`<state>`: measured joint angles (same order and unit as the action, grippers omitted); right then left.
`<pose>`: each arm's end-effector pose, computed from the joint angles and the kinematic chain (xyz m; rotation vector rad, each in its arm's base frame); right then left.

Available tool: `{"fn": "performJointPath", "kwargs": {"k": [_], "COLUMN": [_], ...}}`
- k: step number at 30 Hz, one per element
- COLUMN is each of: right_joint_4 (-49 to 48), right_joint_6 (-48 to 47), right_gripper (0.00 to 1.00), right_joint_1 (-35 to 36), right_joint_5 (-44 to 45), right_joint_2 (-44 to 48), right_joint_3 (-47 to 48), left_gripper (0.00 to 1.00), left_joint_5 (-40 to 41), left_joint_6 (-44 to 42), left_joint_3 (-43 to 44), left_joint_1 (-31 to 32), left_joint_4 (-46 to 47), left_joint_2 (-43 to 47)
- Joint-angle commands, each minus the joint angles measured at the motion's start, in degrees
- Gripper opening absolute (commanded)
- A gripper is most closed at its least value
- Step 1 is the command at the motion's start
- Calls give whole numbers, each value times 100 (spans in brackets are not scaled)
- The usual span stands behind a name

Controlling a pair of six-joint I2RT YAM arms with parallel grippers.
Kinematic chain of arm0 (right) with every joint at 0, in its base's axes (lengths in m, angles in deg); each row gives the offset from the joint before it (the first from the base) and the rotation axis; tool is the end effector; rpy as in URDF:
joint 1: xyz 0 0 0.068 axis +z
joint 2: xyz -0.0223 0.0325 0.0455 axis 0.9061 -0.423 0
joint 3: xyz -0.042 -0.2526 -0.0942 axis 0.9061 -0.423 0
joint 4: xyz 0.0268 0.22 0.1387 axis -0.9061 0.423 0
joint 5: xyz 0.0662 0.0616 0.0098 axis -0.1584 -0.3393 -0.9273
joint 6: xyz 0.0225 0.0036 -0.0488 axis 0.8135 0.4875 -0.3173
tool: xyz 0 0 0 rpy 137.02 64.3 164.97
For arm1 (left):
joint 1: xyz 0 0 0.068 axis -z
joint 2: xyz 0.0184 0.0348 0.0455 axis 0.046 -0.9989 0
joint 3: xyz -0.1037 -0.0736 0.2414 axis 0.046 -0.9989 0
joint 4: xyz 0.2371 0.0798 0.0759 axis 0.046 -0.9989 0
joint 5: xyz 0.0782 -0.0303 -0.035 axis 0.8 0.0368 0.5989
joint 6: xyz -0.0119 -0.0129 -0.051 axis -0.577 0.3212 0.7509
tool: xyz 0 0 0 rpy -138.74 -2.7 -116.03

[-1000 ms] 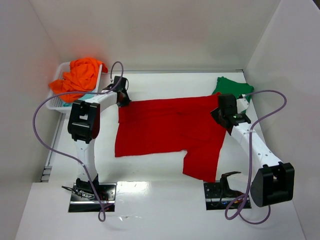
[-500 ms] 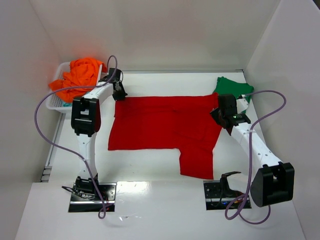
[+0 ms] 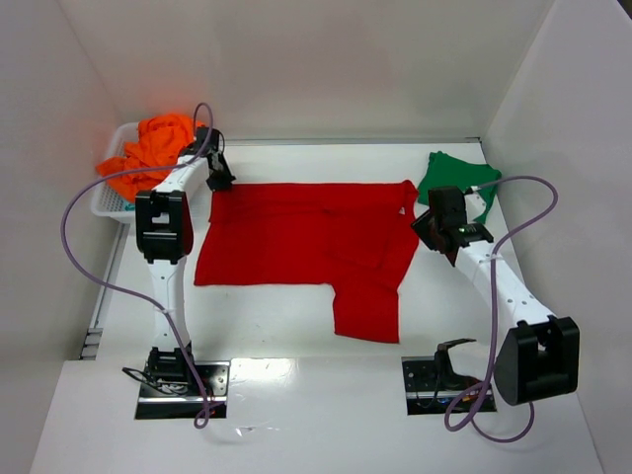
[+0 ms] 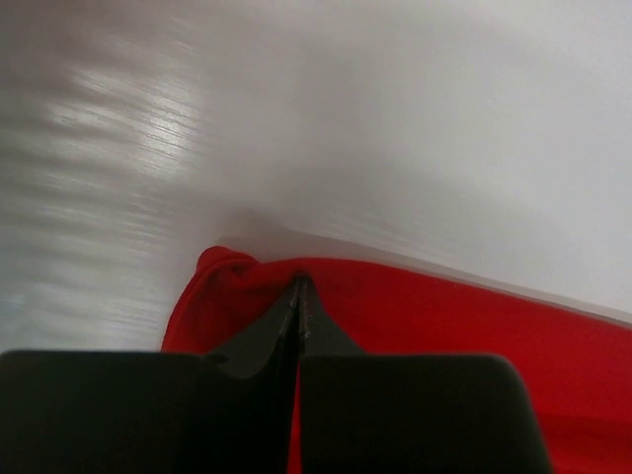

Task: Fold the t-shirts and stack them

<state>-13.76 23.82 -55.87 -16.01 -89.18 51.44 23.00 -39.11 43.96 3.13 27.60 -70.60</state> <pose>0.2474 0.0297 0.2617 1.0183 2.1107 0.2146 0.5282 -0.0028 0.1680 -0.6543 2.4015 -0.1683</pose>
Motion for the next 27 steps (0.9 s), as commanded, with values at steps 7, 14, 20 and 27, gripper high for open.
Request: {"fn": "performJointPath", "kwargs": {"k": [7,14,20,27], "right_joint_4": [-24,644,820,1347], "right_joint_6": [-943,-1120,-637,487], "right_gripper": [60,76,78,78], "right_joint_1": [-31,600,1505,2254], "right_joint_5": [-927,-1413,-1413,-1026], "right_joint_2": [-520,-1189,-1066,-734], "right_joint_3": [-152,-205,-539,-758], "left_gripper": [45,80,87,90], "left_joint_5": [-241,-645,-751,-698], "left_joint_6": [-414,-414,-414,-352], "left_joint_3": [-175,-791,-1651,-2935], "left_joint_1": [196,197,250,250], "left_joint_4": [79,352,405,458], "left_joint_2": [337,1565,2936,4089]}}
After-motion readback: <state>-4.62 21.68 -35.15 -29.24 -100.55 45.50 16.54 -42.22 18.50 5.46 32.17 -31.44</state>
